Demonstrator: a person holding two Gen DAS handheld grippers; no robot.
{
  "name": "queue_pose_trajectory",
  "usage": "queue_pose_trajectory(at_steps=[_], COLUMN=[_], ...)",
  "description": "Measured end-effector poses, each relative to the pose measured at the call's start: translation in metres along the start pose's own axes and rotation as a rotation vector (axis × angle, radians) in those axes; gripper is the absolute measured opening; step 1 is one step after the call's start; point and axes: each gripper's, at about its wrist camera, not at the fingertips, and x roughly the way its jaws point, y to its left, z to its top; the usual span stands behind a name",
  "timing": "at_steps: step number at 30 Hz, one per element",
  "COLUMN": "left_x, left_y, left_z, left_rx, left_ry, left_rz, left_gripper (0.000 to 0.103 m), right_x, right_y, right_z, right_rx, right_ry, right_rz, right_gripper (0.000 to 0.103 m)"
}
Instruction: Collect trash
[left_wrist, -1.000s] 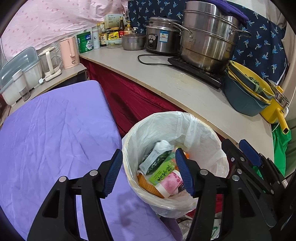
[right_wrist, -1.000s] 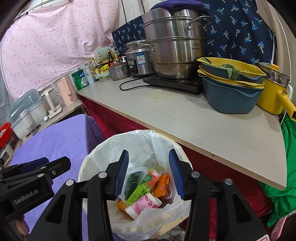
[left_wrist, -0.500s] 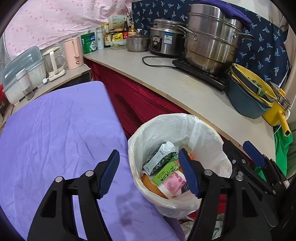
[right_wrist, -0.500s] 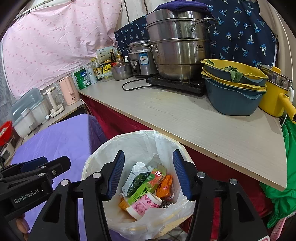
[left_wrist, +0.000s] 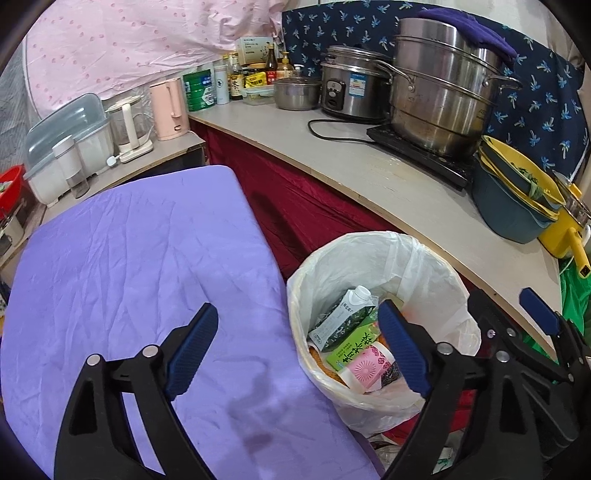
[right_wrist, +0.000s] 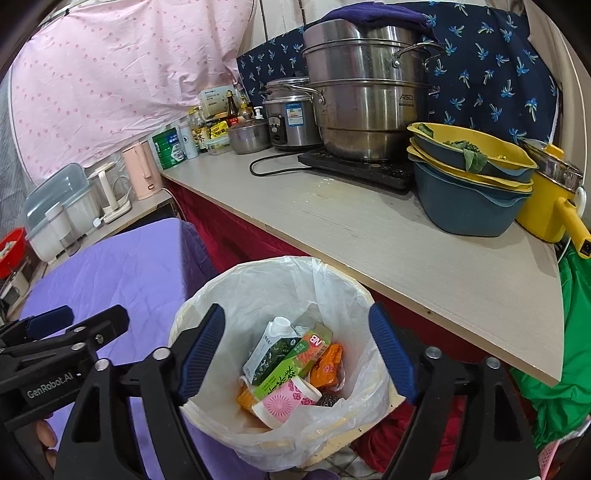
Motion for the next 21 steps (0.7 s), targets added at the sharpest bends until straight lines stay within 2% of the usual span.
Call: queue_pose_trajectory(at_steps=[3,8,13,17,21], left_x=[-0.003,-0.008,-0.012,-0.013,-0.013], left_y=[0.004,0.007,0.012,0.019,0.023], left_z=[0.000,0.000,-0.001,-0.004,-0.006], left_rx=[-0.003,-0.001,0.006,0.007,0.021], left_ry=[-0.006,-0.014,-0.011,0.001,0.021], left_rz=[0.010,0.017,0.034,0.045,0.063], left_gripper=[0.088,0.092,0.092,0.093,0.093], right_x=[-0.002,-0.006,-0.015,-0.021,-0.025], right_y=[-0.001,0.003,0.008,0.012,0.017], right_z=[0.000,0.000,0.001,0.004,0.006], right_rx=[0.012,-0.018,-0.070,-0.122,-0.153], right_ry=[0.006,0.007,0.000,0.000,0.022], right_rz=[0.009,-0.043,-0.091,-0.119,-0.112], right_gripper=[0.085,0.086,0.096,0.096,0.096])
